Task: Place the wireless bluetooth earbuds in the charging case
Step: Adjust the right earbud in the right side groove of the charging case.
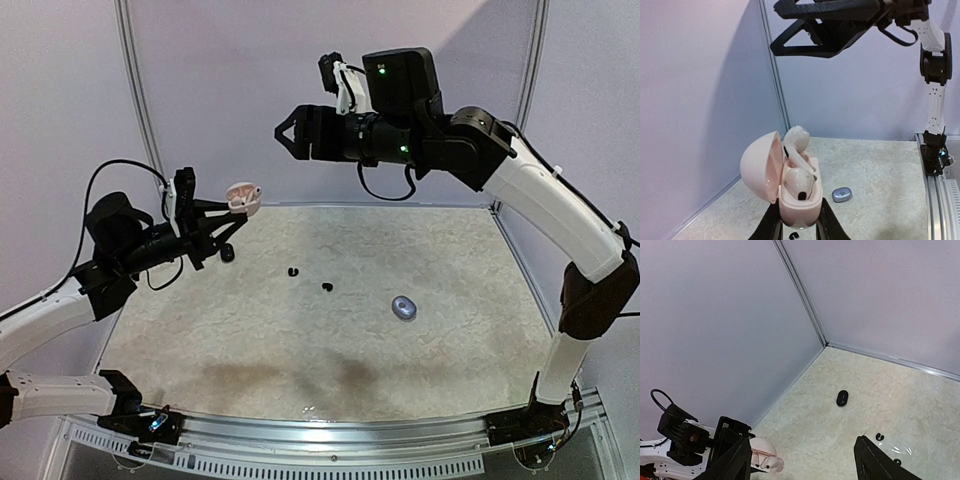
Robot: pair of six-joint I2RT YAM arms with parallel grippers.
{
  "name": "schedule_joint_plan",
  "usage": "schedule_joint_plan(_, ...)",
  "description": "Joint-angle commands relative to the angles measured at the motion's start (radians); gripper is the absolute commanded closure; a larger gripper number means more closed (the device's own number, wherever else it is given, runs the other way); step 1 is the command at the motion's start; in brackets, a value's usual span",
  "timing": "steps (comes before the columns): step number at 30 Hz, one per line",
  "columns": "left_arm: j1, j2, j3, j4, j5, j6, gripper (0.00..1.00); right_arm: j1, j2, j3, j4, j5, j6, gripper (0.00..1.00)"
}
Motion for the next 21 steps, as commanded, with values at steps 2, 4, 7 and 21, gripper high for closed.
schedule_joint_plan(2, -0.033, -0.004, -0.035, 0.055, -0.052, 0.069, 1.0, 0.02, 0.045, 0.071, -0.193, -0.008, 0.181, 0.29)
schedule_joint_plan(4, -0.044, -0.002, -0.047, 0.073, -0.056, 0.074, 1.0, 0.03, 0.062, 0.075, -0.202, -0.038, 0.193, 0.32)
schedule_joint_plan(7, -0.058, -0.002, -0.057, 0.089, -0.056, 0.063, 1.0, 0.05, 0.072, 0.075, -0.211, -0.066, 0.212, 0.39)
schedule_joint_plan(21, -0.095, -0.013, -0.067, 0.089, -0.058, 0.064, 1.0, 0.083, 0.102, 0.072, -0.221, -0.123, 0.252, 0.47)
